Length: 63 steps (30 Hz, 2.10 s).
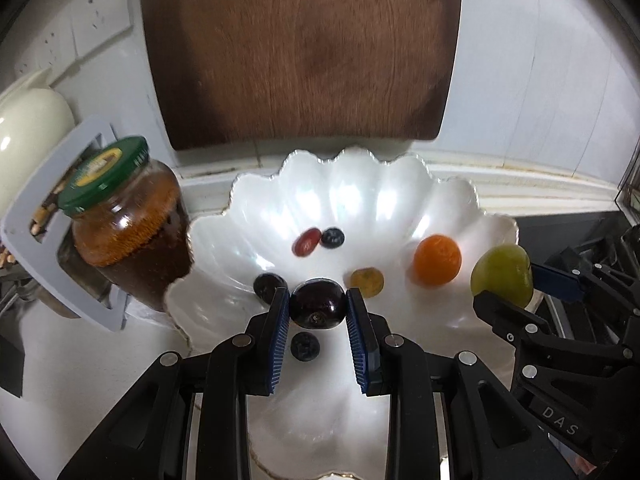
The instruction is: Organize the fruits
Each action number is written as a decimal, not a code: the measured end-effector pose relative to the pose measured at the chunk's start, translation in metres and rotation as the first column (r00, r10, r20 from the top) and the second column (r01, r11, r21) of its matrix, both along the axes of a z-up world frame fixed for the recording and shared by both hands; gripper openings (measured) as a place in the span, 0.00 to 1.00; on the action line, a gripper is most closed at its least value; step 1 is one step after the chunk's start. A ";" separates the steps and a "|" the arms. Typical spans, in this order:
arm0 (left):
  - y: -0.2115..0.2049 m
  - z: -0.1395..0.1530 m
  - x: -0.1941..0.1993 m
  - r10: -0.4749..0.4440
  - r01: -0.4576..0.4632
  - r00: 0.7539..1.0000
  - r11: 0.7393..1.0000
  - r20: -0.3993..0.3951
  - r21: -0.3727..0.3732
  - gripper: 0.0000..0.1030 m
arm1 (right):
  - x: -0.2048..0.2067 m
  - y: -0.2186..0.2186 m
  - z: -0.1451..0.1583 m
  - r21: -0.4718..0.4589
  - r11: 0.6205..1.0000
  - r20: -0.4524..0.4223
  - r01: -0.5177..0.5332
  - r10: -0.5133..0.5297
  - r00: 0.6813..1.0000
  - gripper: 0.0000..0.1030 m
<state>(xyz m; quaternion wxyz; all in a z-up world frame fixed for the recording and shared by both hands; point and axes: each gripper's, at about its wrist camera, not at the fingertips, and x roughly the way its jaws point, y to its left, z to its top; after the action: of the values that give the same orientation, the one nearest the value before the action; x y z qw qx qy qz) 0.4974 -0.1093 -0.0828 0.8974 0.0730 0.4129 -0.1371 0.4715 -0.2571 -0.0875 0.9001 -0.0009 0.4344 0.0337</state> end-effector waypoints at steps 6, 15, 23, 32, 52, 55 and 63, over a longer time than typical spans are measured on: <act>-0.005 -0.013 0.009 -0.018 0.019 0.998 1.000 -0.053 0.020 0.28 | 0.007 0.000 -0.015 0.006 1.000 -0.049 -0.008 0.008 0.999 0.49; -0.005 -0.019 0.018 -0.020 0.023 0.996 0.999 -0.083 0.036 0.45 | 0.012 0.000 -0.022 0.010 1.000 -0.073 -0.012 0.013 0.997 0.54; 0.009 0.000 0.003 0.048 -0.047 0.999 0.997 -0.021 0.061 0.61 | -0.001 0.001 -0.006 -0.024 1.000 -0.022 0.009 -0.010 1.000 0.56; 0.027 0.032 -0.033 0.063 -0.071 0.993 0.995 0.102 0.076 0.74 | -0.033 0.010 0.022 0.001 0.999 0.060 0.044 -0.044 0.997 0.56; 0.053 0.101 -0.175 0.071 -0.072 0.937 0.997 0.341 -0.008 0.95 | -0.172 0.013 0.097 0.013 0.990 0.296 0.143 -0.141 0.945 0.74; 0.057 0.111 -0.205 0.084 -0.078 0.924 0.996 0.373 -0.032 0.98 | -0.197 0.013 0.106 0.006 0.990 0.325 0.143 -0.137 0.936 0.74; 0.062 0.122 -0.276 0.094 -0.072 0.910 0.995 0.403 -0.069 0.99 | -0.266 0.010 0.125 0.022 0.991 0.373 0.132 -0.131 0.918 0.77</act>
<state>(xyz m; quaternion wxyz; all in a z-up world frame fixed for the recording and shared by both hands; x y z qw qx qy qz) 0.2217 -0.0475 0.0395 0.9702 0.0584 0.2166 -0.0915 0.2055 -0.2470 0.0373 0.9666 0.0204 0.2540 -0.0282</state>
